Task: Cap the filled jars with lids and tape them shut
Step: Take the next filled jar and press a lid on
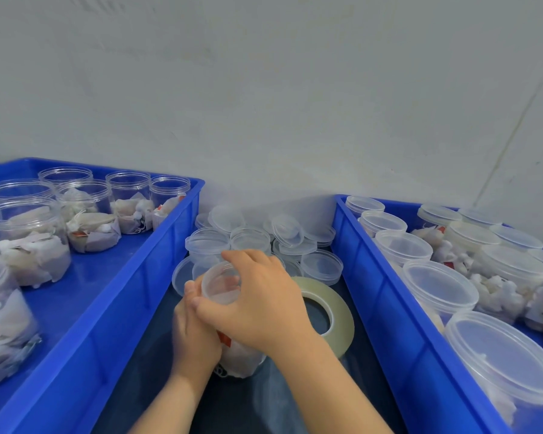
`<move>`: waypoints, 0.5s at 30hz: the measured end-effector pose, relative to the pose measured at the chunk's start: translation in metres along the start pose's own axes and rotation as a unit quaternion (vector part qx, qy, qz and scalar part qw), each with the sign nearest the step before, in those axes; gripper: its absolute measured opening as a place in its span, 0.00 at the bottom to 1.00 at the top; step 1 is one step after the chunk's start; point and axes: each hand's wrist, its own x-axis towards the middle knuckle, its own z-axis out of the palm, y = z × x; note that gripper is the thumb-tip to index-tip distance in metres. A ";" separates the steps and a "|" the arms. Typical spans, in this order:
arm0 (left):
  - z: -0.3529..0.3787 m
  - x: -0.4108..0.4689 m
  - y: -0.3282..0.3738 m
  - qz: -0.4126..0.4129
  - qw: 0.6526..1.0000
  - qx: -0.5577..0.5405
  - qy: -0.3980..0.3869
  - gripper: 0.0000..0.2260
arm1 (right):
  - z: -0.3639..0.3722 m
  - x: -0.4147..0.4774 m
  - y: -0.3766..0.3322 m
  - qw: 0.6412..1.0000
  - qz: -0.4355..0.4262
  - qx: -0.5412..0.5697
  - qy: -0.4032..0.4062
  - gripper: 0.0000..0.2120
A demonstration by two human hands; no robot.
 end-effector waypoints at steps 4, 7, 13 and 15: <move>-0.003 0.005 -0.006 -0.068 0.993 -0.072 -0.071 0.30 | -0.003 0.000 0.006 0.999 -0.034 -0.023 -0.016 0.31; -0.005 0.008 -0.009 -0.103 0.988 -0.093 -0.067 0.30 | 0.000 0.001 0.005 0.999 -0.036 -0.006 0.002 0.28; -0.009 0.001 -0.027 -0.056 0.995 0.088 -0.004 0.16 | 0.010 -0.001 0.000 0.998 -0.007 0.008 0.063 0.28; -0.006 0.001 -0.014 -0.038 0.996 0.073 -0.029 0.09 | 0.011 0.000 0.000 0.998 -0.005 -0.001 0.058 0.27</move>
